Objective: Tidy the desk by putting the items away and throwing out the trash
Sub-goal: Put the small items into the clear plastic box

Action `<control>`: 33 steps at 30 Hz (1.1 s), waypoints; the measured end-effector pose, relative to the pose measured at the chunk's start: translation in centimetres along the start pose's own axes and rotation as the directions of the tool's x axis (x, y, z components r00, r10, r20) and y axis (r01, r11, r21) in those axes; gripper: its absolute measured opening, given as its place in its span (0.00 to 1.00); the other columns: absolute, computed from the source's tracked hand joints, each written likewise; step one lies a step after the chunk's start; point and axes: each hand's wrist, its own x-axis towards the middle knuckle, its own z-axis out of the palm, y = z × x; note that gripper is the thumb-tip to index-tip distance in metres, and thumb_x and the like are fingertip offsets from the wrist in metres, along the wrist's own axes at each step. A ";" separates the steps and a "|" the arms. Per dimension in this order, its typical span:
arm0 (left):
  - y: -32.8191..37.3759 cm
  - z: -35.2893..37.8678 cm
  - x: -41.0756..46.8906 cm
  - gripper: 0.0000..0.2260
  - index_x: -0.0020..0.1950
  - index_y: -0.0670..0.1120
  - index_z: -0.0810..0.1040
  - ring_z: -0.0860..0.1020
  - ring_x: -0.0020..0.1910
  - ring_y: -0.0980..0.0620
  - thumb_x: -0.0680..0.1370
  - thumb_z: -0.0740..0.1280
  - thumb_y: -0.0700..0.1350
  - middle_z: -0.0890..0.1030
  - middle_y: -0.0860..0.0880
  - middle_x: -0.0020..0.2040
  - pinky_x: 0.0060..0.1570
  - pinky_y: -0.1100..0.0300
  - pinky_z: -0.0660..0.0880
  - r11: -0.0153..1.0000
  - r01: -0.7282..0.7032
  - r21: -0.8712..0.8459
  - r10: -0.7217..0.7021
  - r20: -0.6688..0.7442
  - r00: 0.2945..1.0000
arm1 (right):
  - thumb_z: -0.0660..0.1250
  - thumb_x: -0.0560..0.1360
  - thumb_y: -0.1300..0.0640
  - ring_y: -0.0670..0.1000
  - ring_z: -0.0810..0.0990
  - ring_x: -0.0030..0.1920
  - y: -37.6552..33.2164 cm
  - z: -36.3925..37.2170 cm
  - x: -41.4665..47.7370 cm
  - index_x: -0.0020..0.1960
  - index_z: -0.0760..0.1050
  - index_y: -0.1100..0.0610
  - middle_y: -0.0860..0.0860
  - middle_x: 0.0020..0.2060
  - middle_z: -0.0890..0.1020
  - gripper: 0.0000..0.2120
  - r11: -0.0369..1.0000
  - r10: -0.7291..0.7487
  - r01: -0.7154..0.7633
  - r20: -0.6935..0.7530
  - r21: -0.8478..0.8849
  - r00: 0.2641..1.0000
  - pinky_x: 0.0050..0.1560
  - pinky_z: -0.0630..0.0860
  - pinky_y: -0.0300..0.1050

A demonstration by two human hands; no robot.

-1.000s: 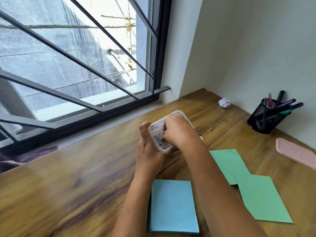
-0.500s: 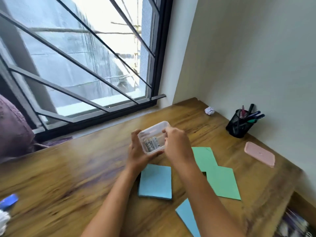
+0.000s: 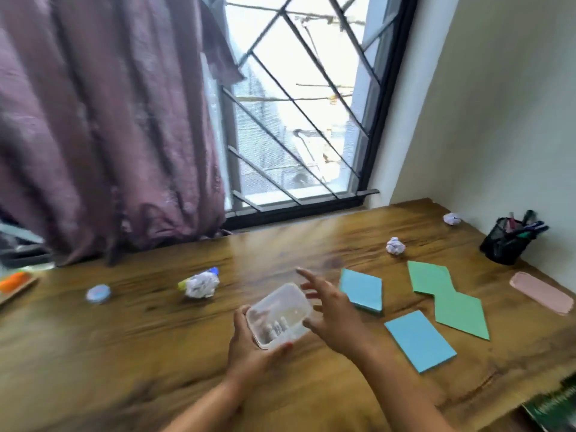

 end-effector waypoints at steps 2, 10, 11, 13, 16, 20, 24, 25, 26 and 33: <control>0.0 -2.2 -0.6 0.41 0.60 0.54 0.63 0.79 0.46 0.67 0.53 0.81 0.56 0.80 0.56 0.52 0.44 0.70 0.75 1.000 0.008 0.022 -0.007 -0.033 0.999 | 0.71 0.68 0.69 0.42 0.75 0.56 -0.8 1.5 0.4 0.73 0.62 0.45 0.45 0.58 0.75 0.40 0.998 0.006 -0.008 0.031 0.060 0.999 0.48 0.76 0.28; -2.2 -16.1 -4.7 0.38 0.62 0.48 0.64 0.78 0.48 0.66 0.59 0.82 0.38 0.78 0.52 0.54 0.47 0.71 0.75 0.997 0.027 0.073 -0.009 -0.239 0.971 | 0.69 0.69 0.69 0.47 0.78 0.55 -9.1 12.4 2.0 0.67 0.72 0.54 0.44 0.55 0.75 0.28 0.979 -0.178 0.155 0.191 0.131 0.965 0.56 0.78 0.45; -2.2 -17.6 -4.8 0.38 0.62 0.47 0.65 0.78 0.48 0.67 0.58 0.82 0.40 0.78 0.52 0.54 0.46 0.72 0.74 0.997 0.035 0.066 -0.017 -0.252 0.968 | 0.68 0.69 0.69 0.46 0.78 0.52 -10.0 13.3 2.6 0.66 0.73 0.55 0.43 0.52 0.76 0.26 0.978 -0.194 0.172 0.219 0.118 0.956 0.54 0.77 0.40; -2.7 -20.5 -4.4 0.38 0.61 0.47 0.67 0.78 0.46 0.69 0.56 0.81 0.43 0.79 0.53 0.53 0.44 0.75 0.73 0.997 0.049 0.057 -0.030 -0.297 0.955 | 0.66 0.70 0.69 0.44 0.77 0.48 -11.6 14.8 3.9 0.64 0.75 0.55 0.43 0.48 0.77 0.24 0.979 -0.201 0.189 0.294 0.069 0.934 0.48 0.74 0.30; -3.5 -24.9 -3.3 0.33 0.58 0.51 0.68 0.78 0.41 0.67 0.60 0.81 0.39 0.79 0.56 0.49 0.40 0.75 0.72 0.993 0.079 0.091 -0.036 -0.405 0.913 | 0.66 0.69 0.67 0.48 0.78 0.49 -13.2 17.9 6.6 0.64 0.74 0.57 0.47 0.48 0.80 0.23 0.987 -0.151 0.161 0.351 0.002 0.924 0.52 0.75 0.36; -5.3 -30.8 -1.2 0.34 0.60 0.52 0.68 0.79 0.45 0.67 0.60 0.81 0.40 0.80 0.56 0.51 0.39 0.75 0.73 0.984 0.097 0.148 -0.024 -0.433 0.901 | 0.63 0.71 0.67 0.47 0.78 0.51 -15.3 22.0 11.0 0.65 0.74 0.55 0.49 0.51 0.80 0.23 0.991 -0.113 0.130 0.339 -0.027 0.934 0.52 0.72 0.33; -6.8 -35.2 -0.1 0.36 0.59 0.60 0.67 0.80 0.50 0.63 0.57 0.81 0.51 0.80 0.58 0.54 0.47 0.62 0.78 0.986 0.103 0.128 -0.037 -0.433 0.901 | 0.60 0.73 0.69 0.46 0.77 0.56 -18.1 25.6 15.3 0.67 0.72 0.55 0.50 0.57 0.79 0.24 0.987 -0.112 0.147 0.356 -0.070 0.928 0.51 0.66 0.29; -7.0 -35.9 0.0 0.36 0.59 0.59 0.67 0.80 0.51 0.62 0.57 0.82 0.51 0.80 0.60 0.54 0.48 0.60 0.78 0.988 0.093 0.126 -0.030 -0.434 0.901 | 0.61 0.73 0.69 0.47 0.76 0.58 -18.7 26.5 16.2 0.68 0.72 0.56 0.50 0.58 0.78 0.24 0.982 -0.129 0.171 0.366 -0.085 0.922 0.53 0.66 0.30; -7.2 -36.3 0.1 0.36 0.60 0.58 0.67 0.80 0.51 0.62 0.58 0.82 0.50 0.80 0.60 0.54 0.48 0.60 0.78 0.987 0.087 0.132 -0.021 -0.431 0.902 | 0.62 0.73 0.69 0.48 0.75 0.60 -19.1 27.3 17.1 0.69 0.71 0.55 0.51 0.59 0.77 0.25 0.975 -0.144 0.198 0.381 -0.106 0.913 0.57 0.66 0.32; -7.8 -36.6 1.2 0.37 0.63 0.52 0.66 0.80 0.49 0.63 0.61 0.81 0.49 0.80 0.58 0.53 0.43 0.68 0.77 0.991 0.024 0.131 0.026 -0.364 0.931 | 0.65 0.76 0.59 0.55 0.72 0.65 -20.4 30.9 21.5 0.69 0.71 0.50 0.53 0.67 0.72 0.21 0.851 -0.170 0.396 0.532 -0.346 0.830 0.61 0.69 0.45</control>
